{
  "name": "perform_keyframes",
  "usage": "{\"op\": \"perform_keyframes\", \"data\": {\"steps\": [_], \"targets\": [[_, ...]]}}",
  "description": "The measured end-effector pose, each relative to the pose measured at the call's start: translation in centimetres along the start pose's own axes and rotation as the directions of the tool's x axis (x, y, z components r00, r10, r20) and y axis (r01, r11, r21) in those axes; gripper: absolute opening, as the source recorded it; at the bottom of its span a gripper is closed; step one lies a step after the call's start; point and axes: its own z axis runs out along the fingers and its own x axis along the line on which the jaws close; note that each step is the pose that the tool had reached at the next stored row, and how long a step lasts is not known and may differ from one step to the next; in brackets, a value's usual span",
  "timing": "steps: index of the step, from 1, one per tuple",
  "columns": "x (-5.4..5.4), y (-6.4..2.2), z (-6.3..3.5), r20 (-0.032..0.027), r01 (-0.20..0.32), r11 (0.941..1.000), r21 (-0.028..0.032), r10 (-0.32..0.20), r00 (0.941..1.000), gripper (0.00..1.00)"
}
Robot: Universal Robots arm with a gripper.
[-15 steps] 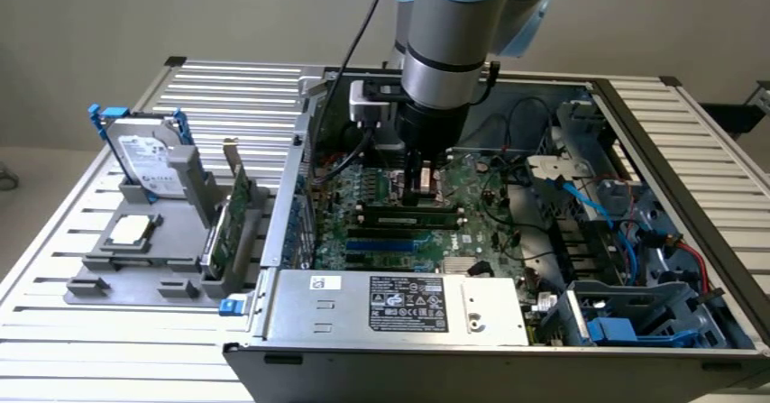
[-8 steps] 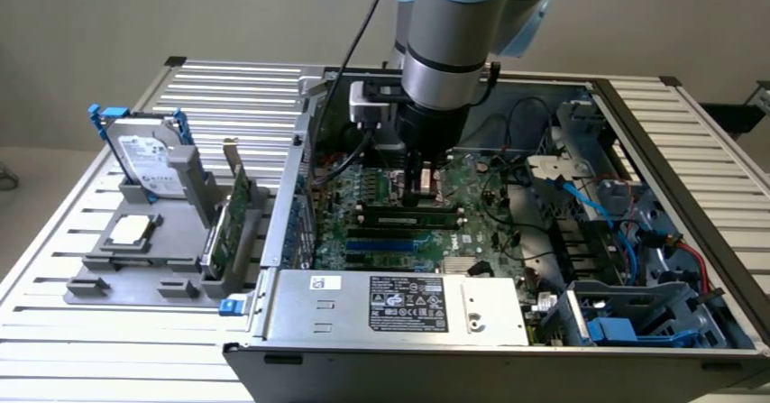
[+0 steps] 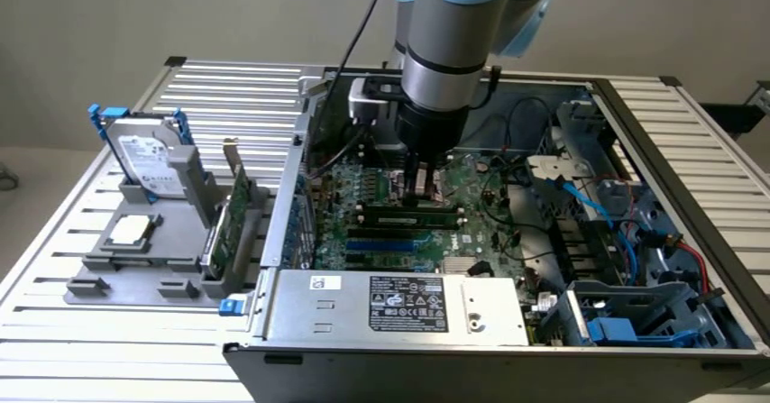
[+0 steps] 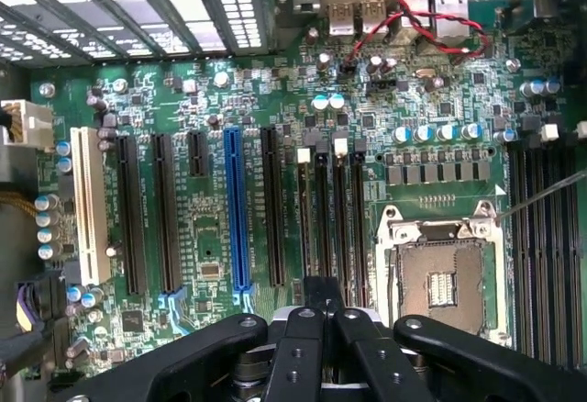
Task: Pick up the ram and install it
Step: 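Press down the ram until it locks into place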
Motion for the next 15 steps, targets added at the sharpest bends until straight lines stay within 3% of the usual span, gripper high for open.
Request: {"op": "perform_keyframes", "data": {"steps": [4, 7, 15], "targets": [[0.00, 0.00, 0.02, 0.0045, -0.070, 0.9976, 0.0010, 0.070, 0.9975, 0.11], [0.00, -0.01, 0.03, 0.0079, -0.123, 0.9924, 0.0016, 0.123, 0.9924, 0.11], [0.00, 0.00, 0.06, 0.0159, -0.246, 0.9692, 0.0034, 0.246, 0.9691, 0.11]]}}
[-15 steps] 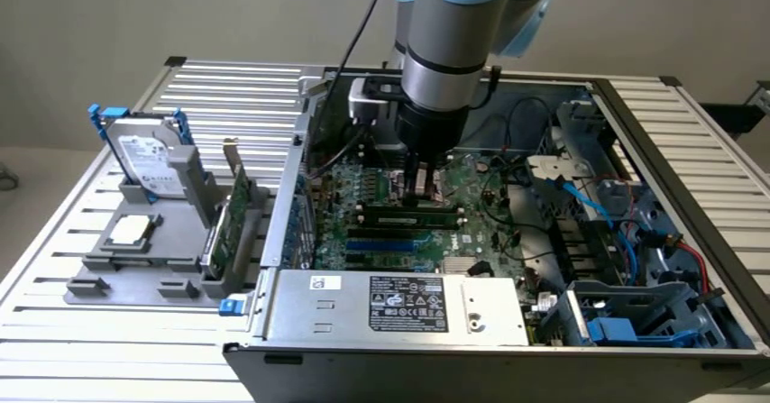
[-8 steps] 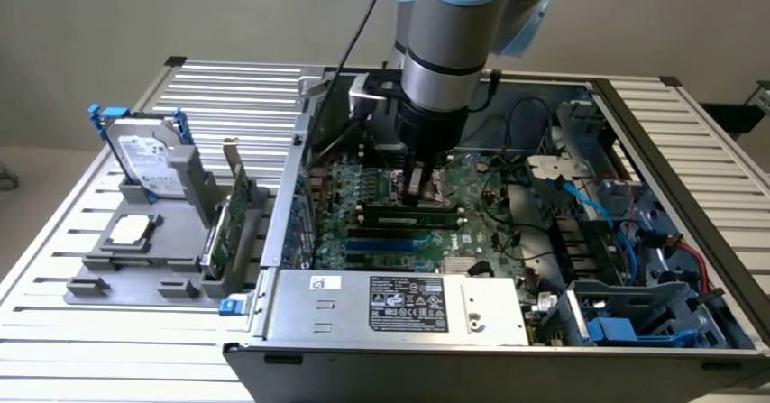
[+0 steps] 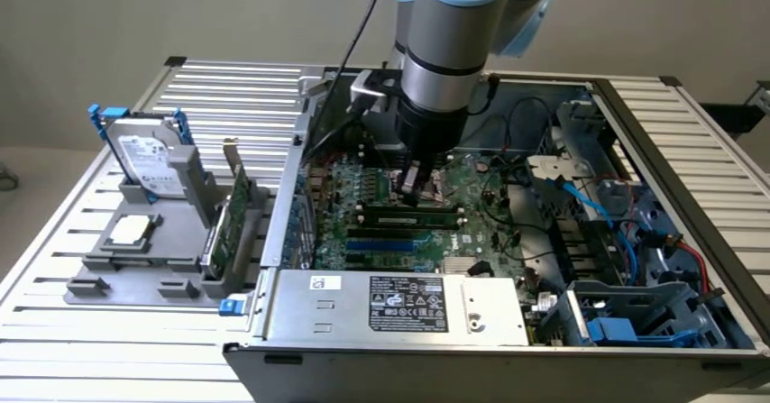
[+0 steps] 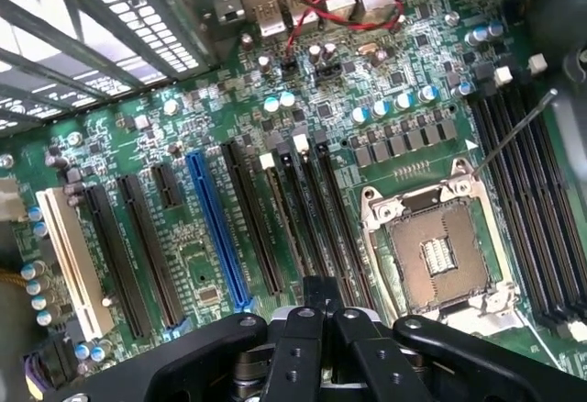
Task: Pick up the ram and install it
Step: 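Press down the ram until it locks into place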
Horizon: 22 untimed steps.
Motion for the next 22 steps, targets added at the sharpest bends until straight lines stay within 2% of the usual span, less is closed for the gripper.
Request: {"op": "perform_keyframes", "data": {"steps": [2, 7, 10, 13, 16, 19, 22], "targets": [[0.01, 0.00, 0.00, 0.0016, -0.021, 0.9998, 0.0042, 0.021, 0.9998, 0.11], [0.00, 0.00, 0.02, 0.0110, -0.072, 0.9971, 0.0248, 0.072, 0.9973, 0.11], [0.00, 0.00, 0.04, 0.0153, -0.104, 0.9940, 0.0346, 0.104, 0.9945, 0.11], [0.00, -0.01, 0.08, 0.0186, -0.147, 0.9884, 0.0372, 0.146, 0.9890, 0.11], [0.00, -0.01, 0.15, 0.0223, -0.199, 0.9793, 0.0377, 0.198, 0.9799, 0.11], [0.00, -0.01, 0.19, 0.0257, -0.251, 0.9672, 0.0378, 0.250, 0.9678, 0.11], [0.00, -0.01, 0.24, 0.0292, -0.303, 0.9522, 0.0377, 0.302, 0.9528, 0.11]]}}
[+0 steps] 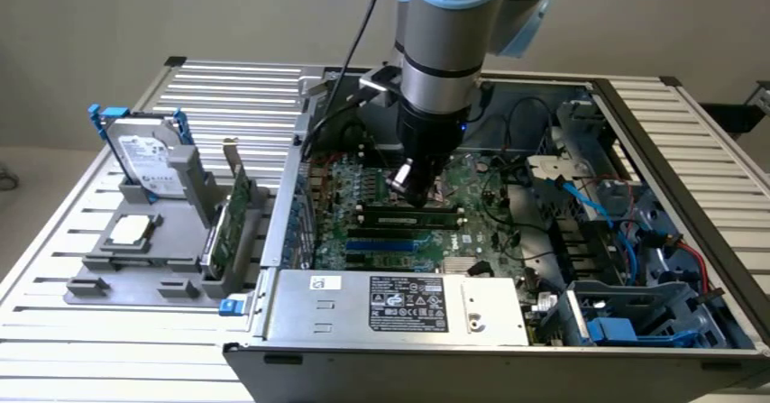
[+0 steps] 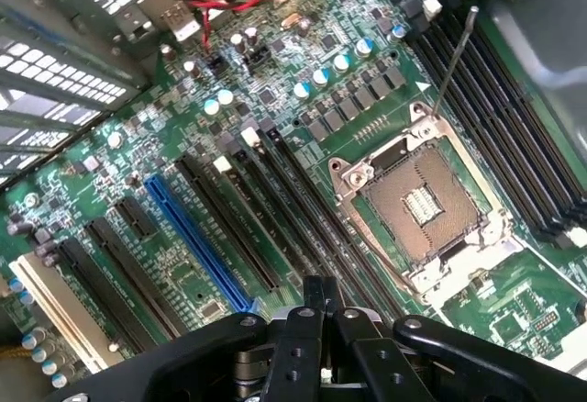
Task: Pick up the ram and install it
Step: 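Press down the ram until it locks into place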
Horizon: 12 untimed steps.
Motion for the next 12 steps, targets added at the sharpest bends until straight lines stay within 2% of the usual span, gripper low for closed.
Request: {"op": "perform_keyframes", "data": {"steps": [3, 6, 9, 12], "targets": [[0.00, 0.00, 0.06, 0.0015, -0.056, 0.9984, 0.0014, 0.056, 0.9984, 0.11], [0.00, 0.00, 0.12, 0.0030, -0.110, 0.9939, 0.0028, 0.110, 0.9939, 0.11], [0.00, -0.01, 0.16, 0.0044, -0.163, 0.9866, 0.0040, 0.163, 0.9866, 0.11], [0.00, -0.01, 0.18, 0.0062, -0.217, 0.9761, 0.0052, 0.217, 0.9761, 0.11]]}}
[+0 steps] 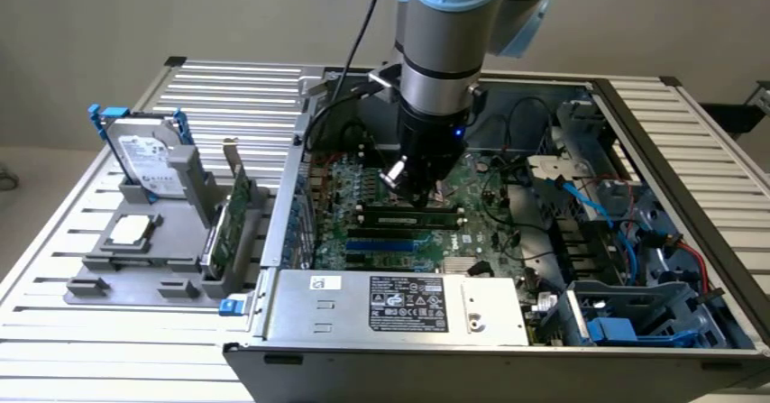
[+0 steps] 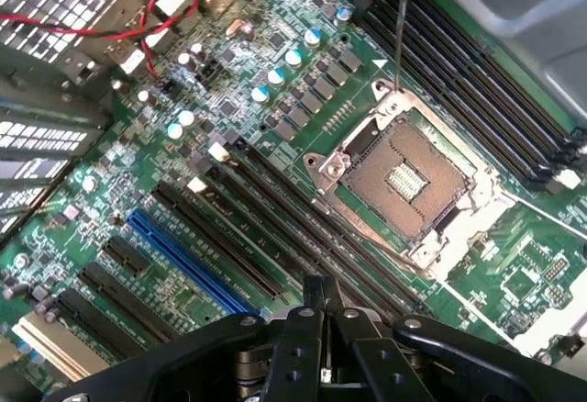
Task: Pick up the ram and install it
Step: 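Press down the ram until it locks into place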
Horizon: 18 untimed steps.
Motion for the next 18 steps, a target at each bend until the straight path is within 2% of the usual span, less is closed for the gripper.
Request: {"op": "perform_keyframes", "data": {"steps": [5, 11, 18], "targets": [[0.00, 0.00, 0.02, 0.0025, -0.087, 0.9962, 0.0021, 0.087, 0.9962, 0.11], [0.00, 0.00, -0.02, 0.0050, -0.173, 0.9849, 0.0039, 0.173, 0.9849, 0.11], [0.02, 0.03, -0.86, 0.0152, -0.233, 0.9723, -0.0109, 0.234, 0.9722, 0.11]]}}
